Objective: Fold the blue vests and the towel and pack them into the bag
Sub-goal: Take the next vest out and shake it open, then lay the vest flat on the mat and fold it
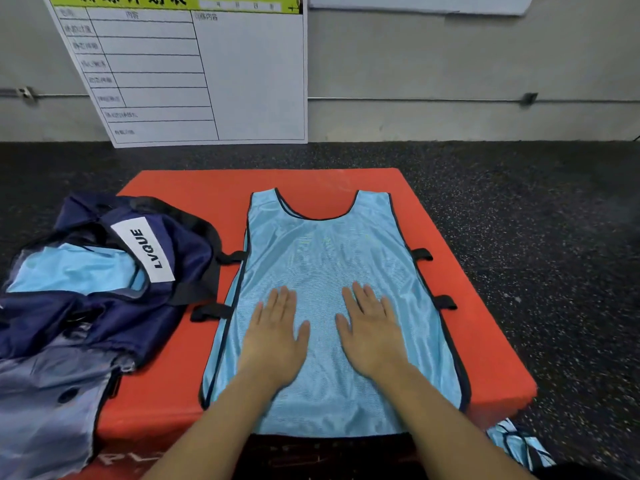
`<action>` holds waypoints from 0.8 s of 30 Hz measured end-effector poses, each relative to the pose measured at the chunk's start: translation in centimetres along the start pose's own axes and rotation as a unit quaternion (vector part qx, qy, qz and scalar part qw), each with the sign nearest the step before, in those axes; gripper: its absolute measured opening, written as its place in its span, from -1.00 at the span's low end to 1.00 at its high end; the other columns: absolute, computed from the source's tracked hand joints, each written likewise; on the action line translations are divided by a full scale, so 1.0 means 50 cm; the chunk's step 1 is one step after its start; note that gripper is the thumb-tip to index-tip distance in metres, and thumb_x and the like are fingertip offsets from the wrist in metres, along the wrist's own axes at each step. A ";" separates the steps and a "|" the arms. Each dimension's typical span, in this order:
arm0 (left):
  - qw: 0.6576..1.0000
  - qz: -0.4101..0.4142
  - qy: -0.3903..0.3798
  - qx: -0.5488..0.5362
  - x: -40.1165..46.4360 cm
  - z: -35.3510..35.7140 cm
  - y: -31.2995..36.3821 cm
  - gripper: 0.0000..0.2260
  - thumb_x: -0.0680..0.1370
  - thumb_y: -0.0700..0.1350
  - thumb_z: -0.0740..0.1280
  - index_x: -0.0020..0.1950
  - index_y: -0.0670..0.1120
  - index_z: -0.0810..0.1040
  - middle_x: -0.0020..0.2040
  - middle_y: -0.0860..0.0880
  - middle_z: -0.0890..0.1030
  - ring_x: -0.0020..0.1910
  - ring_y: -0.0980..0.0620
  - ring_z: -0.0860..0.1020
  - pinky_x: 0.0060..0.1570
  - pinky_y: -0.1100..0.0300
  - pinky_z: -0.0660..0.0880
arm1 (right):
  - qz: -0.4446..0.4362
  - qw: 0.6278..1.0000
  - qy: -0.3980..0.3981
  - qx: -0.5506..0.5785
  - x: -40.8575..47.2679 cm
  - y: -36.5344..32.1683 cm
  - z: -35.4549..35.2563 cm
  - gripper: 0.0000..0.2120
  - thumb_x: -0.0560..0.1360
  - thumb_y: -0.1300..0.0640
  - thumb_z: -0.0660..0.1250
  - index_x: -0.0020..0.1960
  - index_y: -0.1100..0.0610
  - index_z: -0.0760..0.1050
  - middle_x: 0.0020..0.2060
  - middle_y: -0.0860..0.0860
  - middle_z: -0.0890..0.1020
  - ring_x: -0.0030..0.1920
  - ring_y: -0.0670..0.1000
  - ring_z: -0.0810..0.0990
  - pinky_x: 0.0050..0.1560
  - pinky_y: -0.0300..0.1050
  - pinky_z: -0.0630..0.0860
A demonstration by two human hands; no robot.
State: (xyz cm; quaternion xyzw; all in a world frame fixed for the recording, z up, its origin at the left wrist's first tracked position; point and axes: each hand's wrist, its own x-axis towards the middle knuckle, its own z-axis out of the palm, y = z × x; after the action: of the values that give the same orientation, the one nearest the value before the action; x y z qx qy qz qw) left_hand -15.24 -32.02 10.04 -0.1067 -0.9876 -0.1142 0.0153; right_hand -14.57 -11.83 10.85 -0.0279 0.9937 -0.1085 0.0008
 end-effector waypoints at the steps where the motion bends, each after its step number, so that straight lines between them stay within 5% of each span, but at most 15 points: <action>1: 1.000 -0.015 0.011 0.010 -0.002 0.000 -0.027 -0.21 0.53 0.27 -0.33 0.67 -0.12 -0.04 0.67 -0.03 -0.08 0.64 0.02 -0.15 0.60 0.04 -0.19 | 0.019 1.000 -0.002 -0.006 -0.003 0.033 -0.002 -0.36 0.67 -0.24 -0.24 0.68 0.00 -0.14 0.65 -0.06 -0.16 0.64 -0.03 -0.23 0.62 0.05 -0.27; 4: 0.998 -0.044 0.039 0.019 -0.012 -0.007 -0.089 -0.20 0.56 0.28 -0.27 0.65 -0.19 0.09 0.66 -0.12 0.05 0.65 -0.03 -0.04 0.61 0.04 -0.09 | 0.083 0.996 0.012 -0.030 -0.030 0.142 -0.029 -0.27 0.59 -0.28 -0.35 0.68 0.03 -0.14 0.66 -0.03 -0.14 0.64 -0.03 -0.22 0.62 0.01 -0.25; 9: 0.998 -0.050 0.023 0.020 -0.001 -0.032 -0.053 -0.28 0.59 0.16 -0.18 0.62 -0.28 0.12 0.63 -0.23 0.12 0.63 -0.15 0.07 0.61 -0.02 -0.02 | 0.131 0.990 0.018 -0.056 -0.026 0.164 -0.049 -0.35 0.67 -0.13 -0.24 0.67 0.17 -0.08 0.66 0.07 -0.06 0.65 0.03 -0.18 0.63 0.05 -0.23; 12: 0.997 0.045 0.063 0.012 0.031 -0.027 0.047 -0.41 0.61 -0.02 -0.05 0.58 -0.30 0.22 0.59 -0.27 0.23 0.58 -0.23 0.23 0.56 -0.08 0.10 | 0.033 0.998 0.045 -0.017 0.014 0.068 -0.037 -0.22 0.54 -0.10 -0.36 0.63 0.25 0.06 0.64 0.17 0.07 0.65 0.13 -0.05 0.63 0.07 -0.20; 14: 0.995 0.087 0.050 0.001 0.039 -0.011 0.097 -0.33 0.58 0.04 -0.26 0.64 -0.23 0.06 0.65 -0.19 0.06 0.64 -0.14 0.04 0.58 0.02 -0.11 | -0.034 0.999 0.035 -0.001 0.024 0.007 -0.017 -0.21 0.52 -0.11 -0.41 0.66 0.19 -0.04 0.66 0.10 -0.02 0.65 0.09 -0.13 0.60 0.01 -0.28; 16: 0.997 0.073 0.015 0.000 0.037 0.009 0.099 -0.29 0.56 0.12 -0.36 0.66 -0.17 -0.04 0.67 -0.11 -0.05 0.65 -0.05 -0.10 0.59 0.07 -0.22 | -0.031 0.999 0.018 -0.008 0.025 -0.008 -0.002 -0.22 0.52 -0.15 -0.45 0.67 0.12 -0.08 0.66 0.04 -0.08 0.65 0.04 -0.19 0.62 0.03 -0.24; 19: 0.999 0.022 0.050 -0.001 0.033 0.020 0.051 -0.31 0.62 0.18 -0.18 0.64 -0.19 0.11 0.65 -0.13 0.10 0.64 -0.06 0.03 0.60 0.04 -0.12 | 0.038 0.998 0.036 -0.014 0.030 0.048 0.003 -0.25 0.56 -0.19 -0.38 0.68 0.08 -0.08 0.66 -0.01 -0.09 0.65 0.00 -0.17 0.63 0.06 -0.21; 24: 0.995 -0.076 0.066 0.009 0.065 0.002 -0.065 -0.26 0.60 0.21 -0.16 0.61 -0.27 0.15 0.63 -0.23 0.15 0.63 -0.14 0.06 0.60 -0.06 0.03 | 0.135 0.989 0.060 -0.024 0.035 0.154 -0.027 -0.35 0.67 -0.16 -0.22 0.67 0.12 -0.04 0.66 0.01 -0.03 0.65 -0.03 -0.14 0.63 -0.01 -0.21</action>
State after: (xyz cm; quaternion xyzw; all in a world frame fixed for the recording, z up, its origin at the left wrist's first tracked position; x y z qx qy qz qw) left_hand -19.13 -34.40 9.40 -0.0233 -0.9907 -0.1127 0.0727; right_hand -16.76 -4.12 10.49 0.1125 0.9890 -0.0848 -0.0445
